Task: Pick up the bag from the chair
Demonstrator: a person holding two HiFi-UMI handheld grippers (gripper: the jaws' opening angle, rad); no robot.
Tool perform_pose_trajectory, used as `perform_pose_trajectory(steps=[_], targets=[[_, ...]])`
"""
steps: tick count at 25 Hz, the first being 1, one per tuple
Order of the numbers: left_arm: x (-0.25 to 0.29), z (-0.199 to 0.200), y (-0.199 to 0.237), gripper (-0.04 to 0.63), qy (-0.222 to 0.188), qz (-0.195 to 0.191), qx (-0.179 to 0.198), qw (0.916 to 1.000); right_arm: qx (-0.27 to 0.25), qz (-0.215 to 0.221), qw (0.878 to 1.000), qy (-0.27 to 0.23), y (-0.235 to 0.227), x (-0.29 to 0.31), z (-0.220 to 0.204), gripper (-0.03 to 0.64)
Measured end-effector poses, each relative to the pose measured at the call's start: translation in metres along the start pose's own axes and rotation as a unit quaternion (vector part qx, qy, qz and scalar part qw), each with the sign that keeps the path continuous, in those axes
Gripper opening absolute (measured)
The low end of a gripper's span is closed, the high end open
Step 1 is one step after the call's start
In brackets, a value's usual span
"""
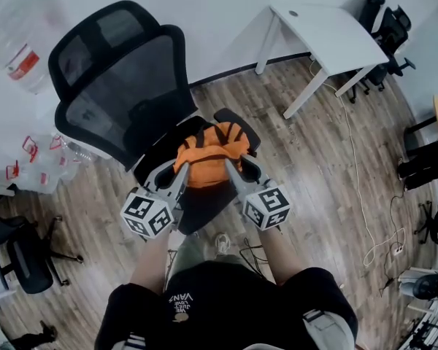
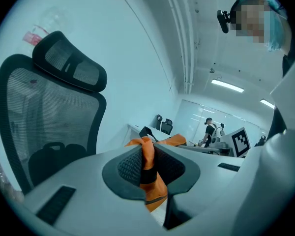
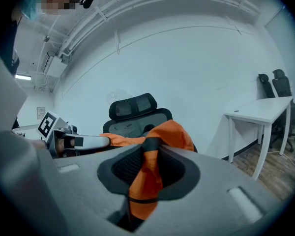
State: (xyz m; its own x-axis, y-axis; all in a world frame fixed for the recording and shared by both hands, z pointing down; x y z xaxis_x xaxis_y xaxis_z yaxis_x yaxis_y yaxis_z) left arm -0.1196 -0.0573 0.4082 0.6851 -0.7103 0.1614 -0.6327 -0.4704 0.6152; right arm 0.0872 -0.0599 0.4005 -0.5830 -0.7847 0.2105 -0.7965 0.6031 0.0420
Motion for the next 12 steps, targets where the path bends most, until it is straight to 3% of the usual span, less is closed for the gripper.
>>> perform_pose_trajectory(steps=[12], targets=[[-0.012, 0.032, -0.03, 0.065, -0.036, -0.014, 0.032, 0.9987, -0.023, -0.002, 0.999, -0.038, 0.002, -0.014, 0.042, 0.084]])
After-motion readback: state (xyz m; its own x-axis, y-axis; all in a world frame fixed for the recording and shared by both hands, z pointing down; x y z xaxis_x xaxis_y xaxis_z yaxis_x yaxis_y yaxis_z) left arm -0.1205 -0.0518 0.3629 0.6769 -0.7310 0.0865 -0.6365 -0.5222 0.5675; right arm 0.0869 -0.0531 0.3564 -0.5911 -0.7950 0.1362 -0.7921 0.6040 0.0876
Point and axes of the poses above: the fingertips, and each gripper's own axes: x forward along the fingers, y to its left, z out of its top, the point moved 7 cm from there along -x, backward along the fingers, and after that the axes turned 15 degrees about -x, right-handed, at the moved point
